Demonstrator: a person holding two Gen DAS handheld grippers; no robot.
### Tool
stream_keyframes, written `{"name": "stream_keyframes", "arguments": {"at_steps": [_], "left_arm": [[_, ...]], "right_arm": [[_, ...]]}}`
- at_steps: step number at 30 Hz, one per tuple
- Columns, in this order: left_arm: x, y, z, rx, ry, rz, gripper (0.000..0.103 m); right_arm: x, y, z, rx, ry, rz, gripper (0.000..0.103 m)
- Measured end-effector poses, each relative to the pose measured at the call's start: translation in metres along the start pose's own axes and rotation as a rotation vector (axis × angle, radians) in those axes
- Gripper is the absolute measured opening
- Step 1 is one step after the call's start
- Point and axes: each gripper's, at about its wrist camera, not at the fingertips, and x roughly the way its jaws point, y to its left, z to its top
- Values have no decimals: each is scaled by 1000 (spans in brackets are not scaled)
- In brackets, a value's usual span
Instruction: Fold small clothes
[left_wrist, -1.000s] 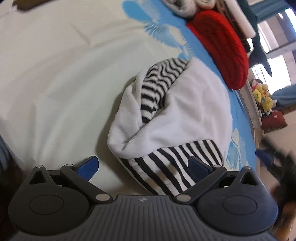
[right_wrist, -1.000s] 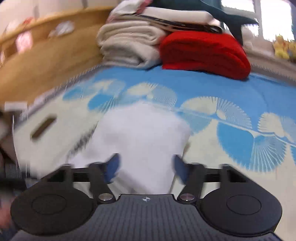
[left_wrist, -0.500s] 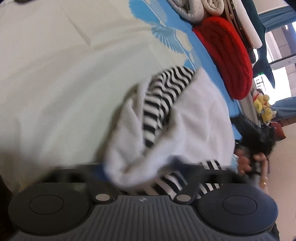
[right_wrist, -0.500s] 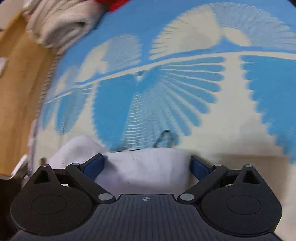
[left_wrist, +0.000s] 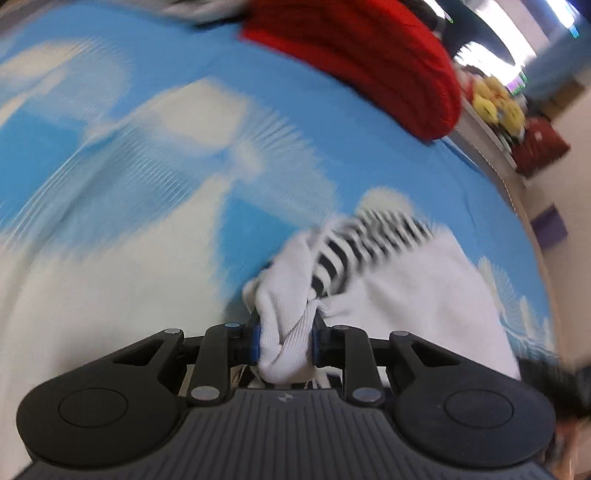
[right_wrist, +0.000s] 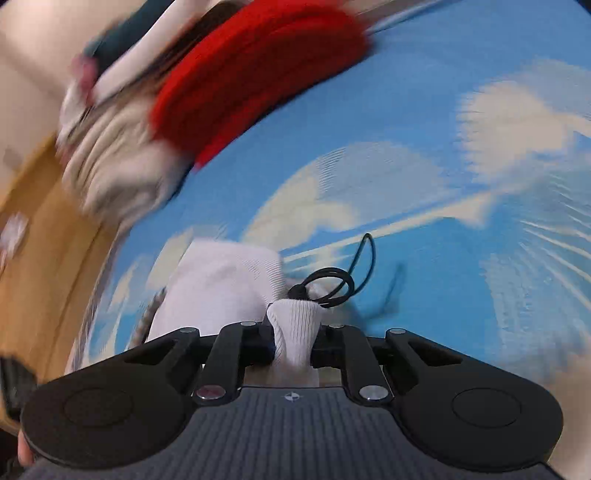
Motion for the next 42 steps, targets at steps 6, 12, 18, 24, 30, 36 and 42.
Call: {"name": "stream_keyframes", "arguments": {"at_steps": [6, 12, 18, 24, 30, 36, 42], "left_arm": [[81, -92, 61, 184, -14, -6, 25], [101, -90, 83, 118, -73, 17, 25], [81, -51, 108, 5, -155, 94, 47], [-4, -37, 92, 12, -202, 134, 93], [-125, -64, -31, 246, -320, 164, 103], [-184, -59, -175, 138, -322, 90, 103], [-157, -69, -237, 331, -362, 247, 103]], "right_arm": [[-25, -55, -44, 141, -110, 53, 15], [-19, -64, -46, 129, -108, 66, 15], [-29, -73, -45, 143, -137, -75, 44], [-74, -24, -42, -28, -234, -270, 66], [-126, 82, -96, -370, -314, -323, 99], [-152, 127, -161, -367, -377, -383, 102], [-125, 113, -218, -337, -408, -475, 102]]}}
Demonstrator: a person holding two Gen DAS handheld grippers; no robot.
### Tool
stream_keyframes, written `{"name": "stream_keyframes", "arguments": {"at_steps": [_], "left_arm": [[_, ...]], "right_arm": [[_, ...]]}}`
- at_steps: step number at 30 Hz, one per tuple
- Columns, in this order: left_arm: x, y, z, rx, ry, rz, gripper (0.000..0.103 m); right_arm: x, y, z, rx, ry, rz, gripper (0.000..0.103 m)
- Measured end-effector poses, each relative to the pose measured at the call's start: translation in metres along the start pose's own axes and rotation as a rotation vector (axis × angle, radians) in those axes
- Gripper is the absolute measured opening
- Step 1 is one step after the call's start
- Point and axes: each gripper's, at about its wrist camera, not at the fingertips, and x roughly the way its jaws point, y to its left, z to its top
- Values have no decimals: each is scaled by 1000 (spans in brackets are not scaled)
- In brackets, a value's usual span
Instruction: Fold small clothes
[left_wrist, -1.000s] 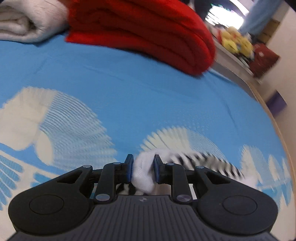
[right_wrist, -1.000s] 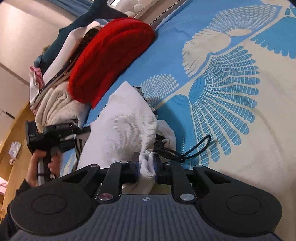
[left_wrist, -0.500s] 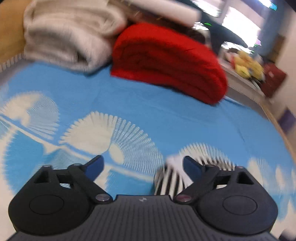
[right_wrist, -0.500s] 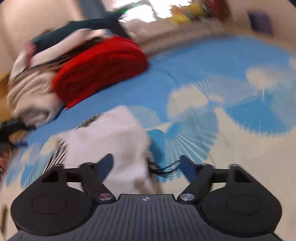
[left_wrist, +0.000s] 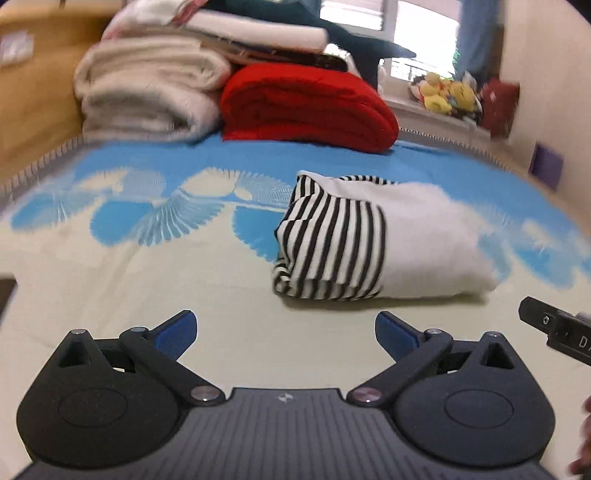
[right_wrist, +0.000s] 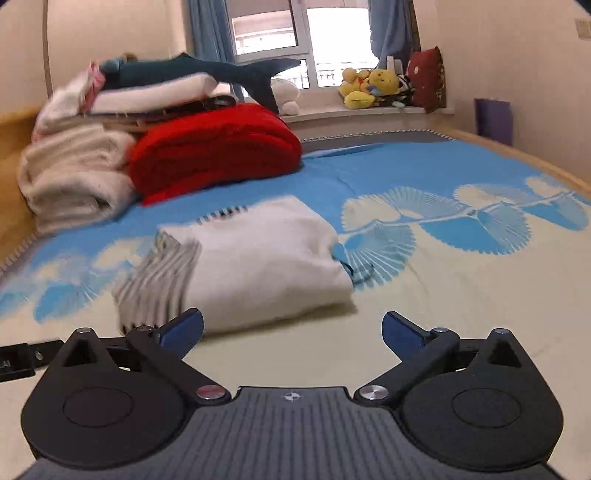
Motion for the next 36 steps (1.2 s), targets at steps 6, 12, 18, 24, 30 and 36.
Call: {"name": "stream_keyframes", "arguments": {"at_steps": [6, 12, 18, 24, 30, 36], "left_arm": [[29, -15, 0, -56, 38, -52, 103], [45, -36, 10, 40, 14, -49, 103], [56, -33, 6, 10, 53, -40, 103], [53, -37, 2, 5, 60, -44, 103], [53, -43, -2, 26, 53, -31, 103], [53, -43, -1, 26, 54, -36, 103]], "right_arm": [[26, 8, -7, -113, -8, -30, 101], [43, 12, 0, -146, -5, -55, 101], [55, 10, -2, -134, 52, -67, 101], [52, 13, -10, -149, 67, -63, 101], [52, 11, -13, -154, 78, -76, 101], [54, 12, -13, -156, 81, -79, 101]]}}
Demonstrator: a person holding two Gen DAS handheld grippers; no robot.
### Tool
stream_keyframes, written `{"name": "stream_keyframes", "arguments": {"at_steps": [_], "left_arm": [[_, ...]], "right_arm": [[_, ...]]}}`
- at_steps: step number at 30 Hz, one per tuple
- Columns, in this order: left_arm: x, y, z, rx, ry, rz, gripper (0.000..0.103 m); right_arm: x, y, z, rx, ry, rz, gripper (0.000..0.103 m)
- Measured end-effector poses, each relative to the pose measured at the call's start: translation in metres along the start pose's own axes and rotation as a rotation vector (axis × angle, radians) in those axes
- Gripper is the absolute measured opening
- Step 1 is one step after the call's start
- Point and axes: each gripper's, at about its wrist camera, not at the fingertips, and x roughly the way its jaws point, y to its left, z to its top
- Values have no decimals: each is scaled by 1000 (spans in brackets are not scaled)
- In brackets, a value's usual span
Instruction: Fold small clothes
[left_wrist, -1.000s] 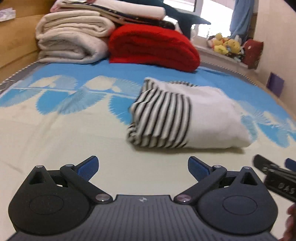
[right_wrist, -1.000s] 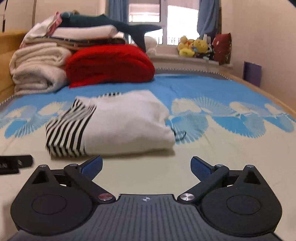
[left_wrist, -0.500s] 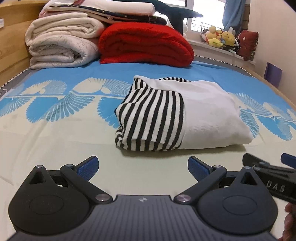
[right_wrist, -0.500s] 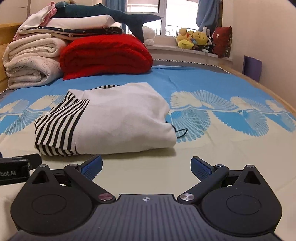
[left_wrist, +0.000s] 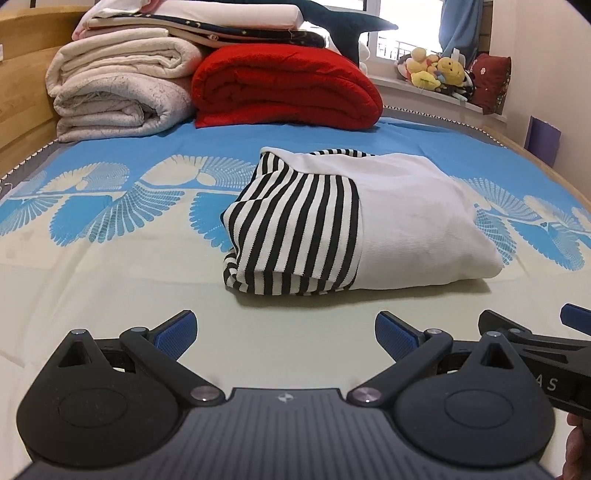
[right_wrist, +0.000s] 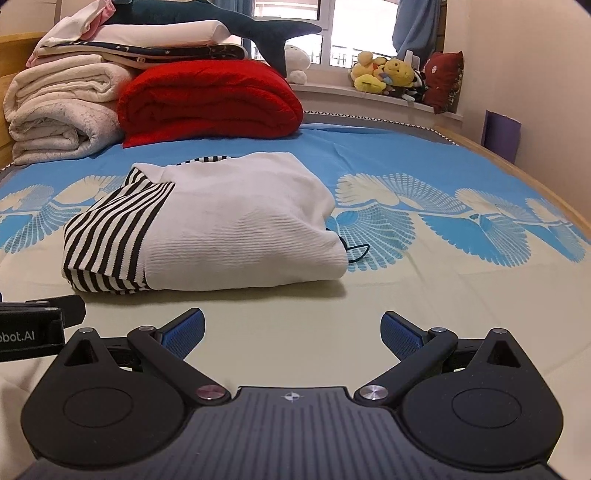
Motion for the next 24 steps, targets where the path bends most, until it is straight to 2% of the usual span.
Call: {"name": "stream_keyframes", "arguments": {"at_steps": [24], "left_arm": [[-2, -3, -1, 17, -6, 7, 102]], "right_arm": [[1, 6, -1, -14, 14, 7, 101]]}}
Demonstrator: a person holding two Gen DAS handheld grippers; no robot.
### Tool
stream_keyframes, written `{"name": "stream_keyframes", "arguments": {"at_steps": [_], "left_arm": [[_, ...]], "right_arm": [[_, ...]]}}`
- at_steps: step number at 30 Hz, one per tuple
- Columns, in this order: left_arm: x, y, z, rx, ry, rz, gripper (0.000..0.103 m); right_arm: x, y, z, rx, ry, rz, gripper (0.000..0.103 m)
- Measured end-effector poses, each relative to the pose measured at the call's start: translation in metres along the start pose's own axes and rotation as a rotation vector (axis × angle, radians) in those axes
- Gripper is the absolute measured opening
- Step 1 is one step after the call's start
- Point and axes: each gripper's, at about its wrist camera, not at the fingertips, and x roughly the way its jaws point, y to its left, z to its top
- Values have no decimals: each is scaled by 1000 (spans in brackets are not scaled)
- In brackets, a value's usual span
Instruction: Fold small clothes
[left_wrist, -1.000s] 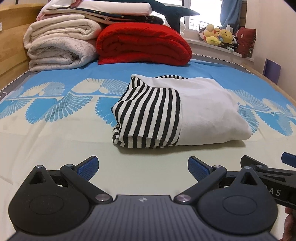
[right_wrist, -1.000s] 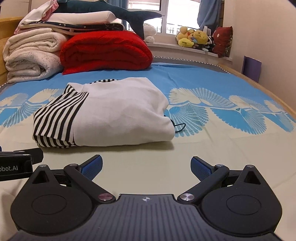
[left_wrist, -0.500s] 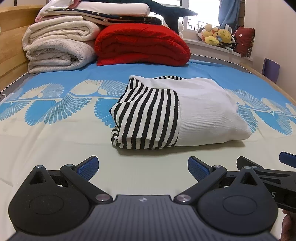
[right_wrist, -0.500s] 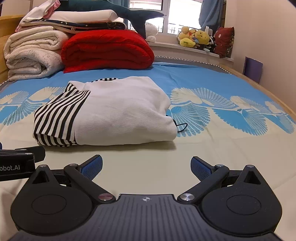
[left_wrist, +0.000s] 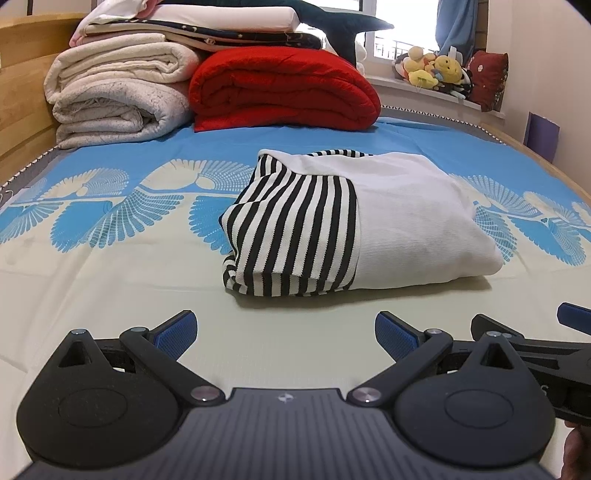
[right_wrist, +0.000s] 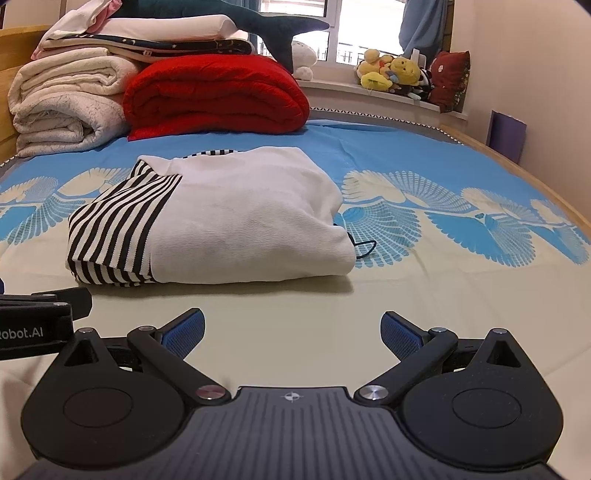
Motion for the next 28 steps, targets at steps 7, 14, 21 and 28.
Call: {"name": "stream_keyframes", "arguments": {"at_steps": [7, 14, 21, 28], "left_arm": [[0, 0, 0, 1, -1, 1, 102], [1, 1, 0, 0, 2, 6, 102], [3, 0, -1, 2, 4, 12, 102], [2, 0, -1, -1, 7, 11, 102]], "right_arm": [[0, 0, 0, -3, 1, 0, 101], [0, 0, -1, -3, 1, 0, 101], [0, 0, -1, -1, 2, -2, 101], [0, 0, -1, 0, 2, -2, 101]]}}
